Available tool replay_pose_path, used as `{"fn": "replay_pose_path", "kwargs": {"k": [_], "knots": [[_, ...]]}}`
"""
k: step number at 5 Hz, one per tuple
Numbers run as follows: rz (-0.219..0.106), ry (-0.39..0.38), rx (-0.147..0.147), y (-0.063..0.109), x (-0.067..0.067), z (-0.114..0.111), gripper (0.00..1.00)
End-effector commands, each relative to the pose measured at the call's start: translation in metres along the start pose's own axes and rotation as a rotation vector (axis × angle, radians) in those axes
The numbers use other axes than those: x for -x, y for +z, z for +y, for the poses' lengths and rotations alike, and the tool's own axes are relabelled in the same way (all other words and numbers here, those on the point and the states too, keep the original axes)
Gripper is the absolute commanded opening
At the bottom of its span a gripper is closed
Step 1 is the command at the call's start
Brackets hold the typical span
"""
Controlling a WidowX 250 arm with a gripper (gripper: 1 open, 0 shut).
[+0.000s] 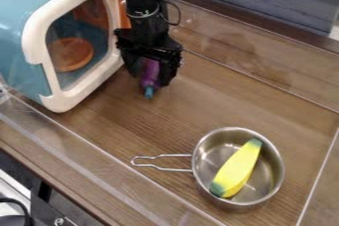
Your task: Put the eggplant in the silver pot
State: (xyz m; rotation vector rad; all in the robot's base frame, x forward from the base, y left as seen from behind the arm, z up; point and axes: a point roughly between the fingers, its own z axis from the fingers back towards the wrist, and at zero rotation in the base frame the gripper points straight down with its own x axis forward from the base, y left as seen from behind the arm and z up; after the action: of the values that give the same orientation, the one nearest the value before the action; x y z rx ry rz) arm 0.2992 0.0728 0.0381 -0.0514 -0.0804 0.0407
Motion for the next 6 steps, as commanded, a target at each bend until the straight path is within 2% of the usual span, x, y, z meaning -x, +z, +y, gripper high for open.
{"fn": "replay_pose_path", "kwargs": {"k": [1,4,5,6], "knots": [[-0.053,-0.066,-0.004,0.024,-0.011,0.009,1.0],[-0.03,0.027,0.001,0.025,0.002,0.009,1.0],[-0.026,0.087,0.001,0.027,-0.002,0.016,1.0],[-0.021,0.099,0.005,0.025,-0.006,0.005,1.0]]}}
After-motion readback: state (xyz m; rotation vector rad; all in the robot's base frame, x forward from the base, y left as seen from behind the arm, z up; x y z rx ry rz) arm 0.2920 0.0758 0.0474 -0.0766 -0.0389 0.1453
